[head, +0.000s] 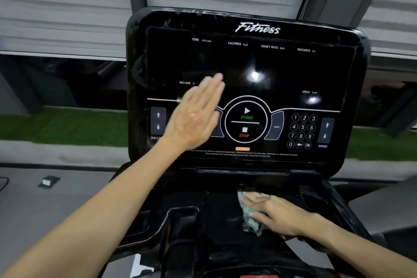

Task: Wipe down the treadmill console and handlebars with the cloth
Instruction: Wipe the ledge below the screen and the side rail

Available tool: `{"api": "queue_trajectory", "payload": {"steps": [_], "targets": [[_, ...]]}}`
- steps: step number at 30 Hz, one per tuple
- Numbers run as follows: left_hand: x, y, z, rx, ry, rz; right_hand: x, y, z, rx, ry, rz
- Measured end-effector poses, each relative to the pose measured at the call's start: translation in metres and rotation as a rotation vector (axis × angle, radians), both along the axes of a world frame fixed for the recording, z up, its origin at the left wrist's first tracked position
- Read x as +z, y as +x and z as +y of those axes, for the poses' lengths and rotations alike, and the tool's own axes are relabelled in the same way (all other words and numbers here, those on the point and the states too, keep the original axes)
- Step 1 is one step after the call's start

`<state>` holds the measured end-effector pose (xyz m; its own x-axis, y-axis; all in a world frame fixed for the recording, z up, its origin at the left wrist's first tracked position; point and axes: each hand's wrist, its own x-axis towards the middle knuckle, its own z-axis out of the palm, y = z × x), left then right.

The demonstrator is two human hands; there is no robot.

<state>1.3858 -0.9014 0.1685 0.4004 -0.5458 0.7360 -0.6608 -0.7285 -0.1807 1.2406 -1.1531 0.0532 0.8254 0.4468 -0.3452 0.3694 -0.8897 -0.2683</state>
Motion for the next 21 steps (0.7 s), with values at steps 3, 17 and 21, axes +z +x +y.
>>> {"api": "queue_trajectory", "payload": {"steps": [3,17,21], "targets": [[-0.004,0.0,-0.031,-0.077,0.143,-0.03,-0.007,0.005,0.021,0.05,0.024,-0.007],[-0.021,0.005,-0.044,-0.043,0.253,-0.068,0.001,-0.011,-0.014,0.102,-0.021,0.007],[-0.02,0.003,-0.045,-0.042,0.249,-0.078,-0.002,0.008,0.025,0.15,0.004,-0.075]]}}
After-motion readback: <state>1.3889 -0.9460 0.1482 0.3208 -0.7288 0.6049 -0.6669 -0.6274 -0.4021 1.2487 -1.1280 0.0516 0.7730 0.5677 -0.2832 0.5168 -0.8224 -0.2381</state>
